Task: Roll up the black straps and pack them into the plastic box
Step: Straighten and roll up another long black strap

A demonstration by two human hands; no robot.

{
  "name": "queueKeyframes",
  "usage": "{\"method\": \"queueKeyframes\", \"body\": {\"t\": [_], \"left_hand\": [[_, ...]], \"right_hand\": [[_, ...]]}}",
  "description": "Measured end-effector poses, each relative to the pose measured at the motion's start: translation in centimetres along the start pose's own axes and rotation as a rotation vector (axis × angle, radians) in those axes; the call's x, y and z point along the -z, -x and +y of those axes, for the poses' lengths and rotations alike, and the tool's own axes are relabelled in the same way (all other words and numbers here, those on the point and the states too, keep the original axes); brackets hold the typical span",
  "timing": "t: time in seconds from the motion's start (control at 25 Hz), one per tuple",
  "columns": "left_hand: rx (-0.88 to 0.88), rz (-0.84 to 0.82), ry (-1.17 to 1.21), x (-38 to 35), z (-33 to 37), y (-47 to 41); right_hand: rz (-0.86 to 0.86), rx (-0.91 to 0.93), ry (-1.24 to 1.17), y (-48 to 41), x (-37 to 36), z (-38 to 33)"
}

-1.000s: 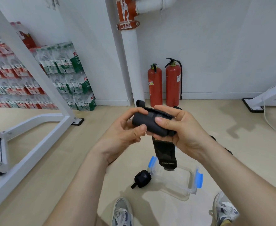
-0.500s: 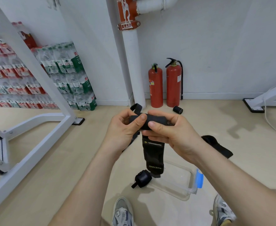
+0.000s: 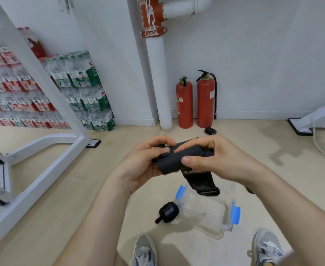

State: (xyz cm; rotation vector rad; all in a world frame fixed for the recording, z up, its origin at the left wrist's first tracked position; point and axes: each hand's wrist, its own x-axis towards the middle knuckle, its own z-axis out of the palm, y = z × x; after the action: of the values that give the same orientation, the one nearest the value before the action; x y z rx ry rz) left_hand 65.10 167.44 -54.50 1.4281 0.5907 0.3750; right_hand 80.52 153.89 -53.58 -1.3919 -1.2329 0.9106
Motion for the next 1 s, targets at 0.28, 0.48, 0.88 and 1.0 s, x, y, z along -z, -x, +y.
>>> {"method": "queueKeyframes", "body": {"t": [0.28,0.48,0.88,1.0], "left_hand": [[-0.214,-0.146,-0.09,0.9,-0.2,0.3],[-0.272,-0.163,-0.275,1.0,0.3,1.3],[-0.344,0.232,0.0,-2.1,-0.6,0.0],[-0.342,0.225,0.054,-2.1,-0.3,0.1]], "right_hand": [[0.02,-0.067,-0.343,0.1,1.4,0.5],[0.107,-0.112,-0.372,-0.4,0.5,0.6],[0.264,-0.008,-0.188,-0.5,-1.4,0.1],[0.162,-0.079,-0.271,-0.2,-0.9,-0.4]]}}
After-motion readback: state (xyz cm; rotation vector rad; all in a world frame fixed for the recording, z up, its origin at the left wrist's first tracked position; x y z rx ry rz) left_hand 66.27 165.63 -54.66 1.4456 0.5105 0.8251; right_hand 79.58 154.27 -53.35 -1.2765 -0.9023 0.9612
